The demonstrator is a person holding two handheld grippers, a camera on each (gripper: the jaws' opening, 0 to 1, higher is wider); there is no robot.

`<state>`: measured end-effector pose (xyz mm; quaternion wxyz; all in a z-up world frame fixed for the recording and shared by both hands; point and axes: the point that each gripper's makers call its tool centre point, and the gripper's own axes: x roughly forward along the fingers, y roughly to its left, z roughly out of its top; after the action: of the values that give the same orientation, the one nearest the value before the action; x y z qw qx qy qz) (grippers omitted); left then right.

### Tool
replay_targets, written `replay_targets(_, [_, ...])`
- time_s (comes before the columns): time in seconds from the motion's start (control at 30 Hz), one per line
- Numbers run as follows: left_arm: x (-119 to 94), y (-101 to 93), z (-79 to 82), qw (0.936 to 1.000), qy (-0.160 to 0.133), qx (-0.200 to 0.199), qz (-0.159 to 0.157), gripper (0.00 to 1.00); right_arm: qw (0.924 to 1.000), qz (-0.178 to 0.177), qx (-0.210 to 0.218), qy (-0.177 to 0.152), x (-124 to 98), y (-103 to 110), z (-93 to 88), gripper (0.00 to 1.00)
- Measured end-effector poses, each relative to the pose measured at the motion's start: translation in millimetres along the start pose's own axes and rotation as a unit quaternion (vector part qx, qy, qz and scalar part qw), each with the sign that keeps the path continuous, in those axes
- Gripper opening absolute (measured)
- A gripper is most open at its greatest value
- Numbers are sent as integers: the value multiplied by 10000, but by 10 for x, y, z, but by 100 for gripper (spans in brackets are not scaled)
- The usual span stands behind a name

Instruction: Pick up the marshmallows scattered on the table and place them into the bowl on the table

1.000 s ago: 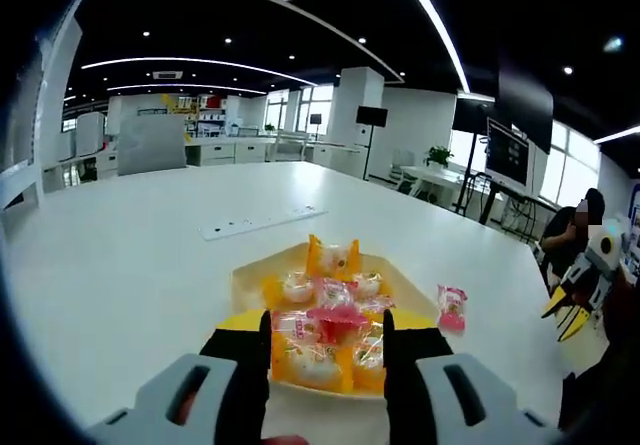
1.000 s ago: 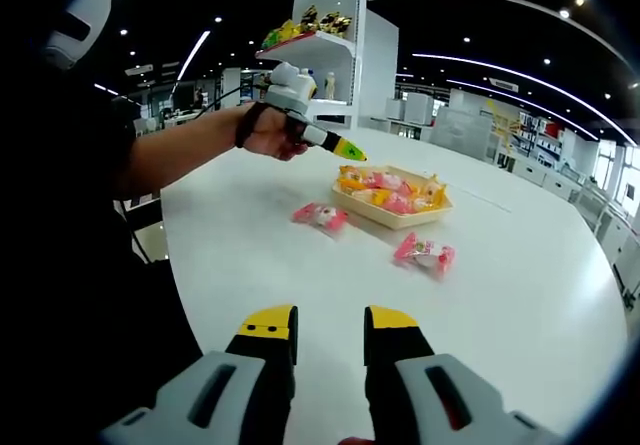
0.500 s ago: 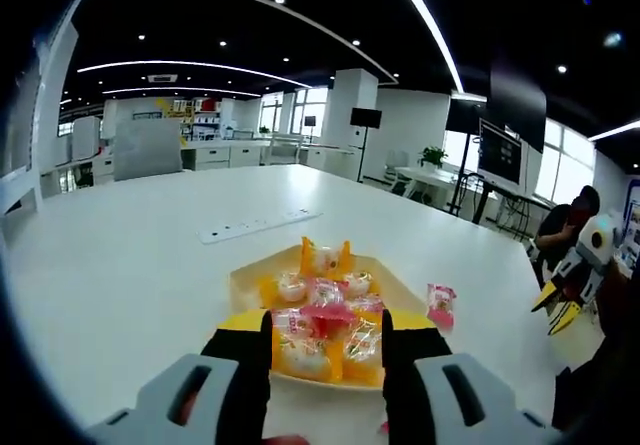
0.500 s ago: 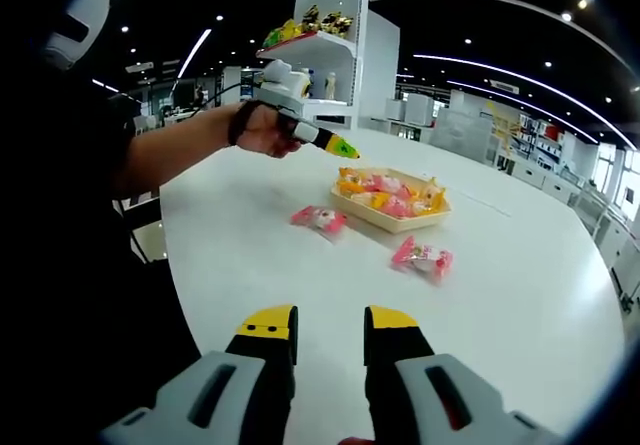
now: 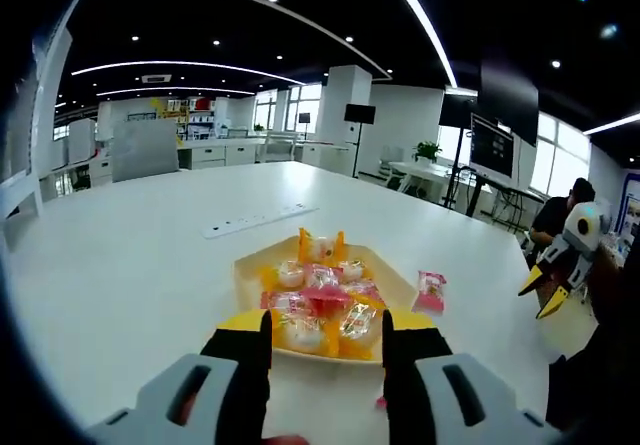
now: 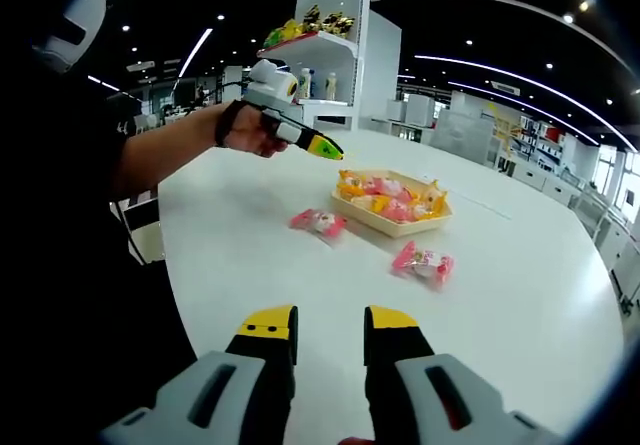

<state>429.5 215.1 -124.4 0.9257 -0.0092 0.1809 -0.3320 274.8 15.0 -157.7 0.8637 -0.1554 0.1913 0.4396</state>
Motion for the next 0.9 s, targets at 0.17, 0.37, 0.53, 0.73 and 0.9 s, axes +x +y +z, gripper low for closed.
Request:
replay_targets(0.17, [-85,20,-19,10000,6,35,-11,45,10000,-2,-7,7,7,8,8,27])
replay_targets(0.37, [-196,33,-24,10000,-83,-33,37,45,10000,-6,-15,9,15,11,24,27])
replay_targets(0.53, [-299,29,-43,9998,-143,-74,117,45,10000,1,-12,26,28,7,29,27])
replay_targets(0.73, [-420,47,-73,9994,-210,-151,214,45,10000,-14,4,26,44,-20,41,27])
replay_targets(0.9, [-521,-8,-104,9995,-189,-106,227,45,10000,8,8,39,73,-15,34,27])
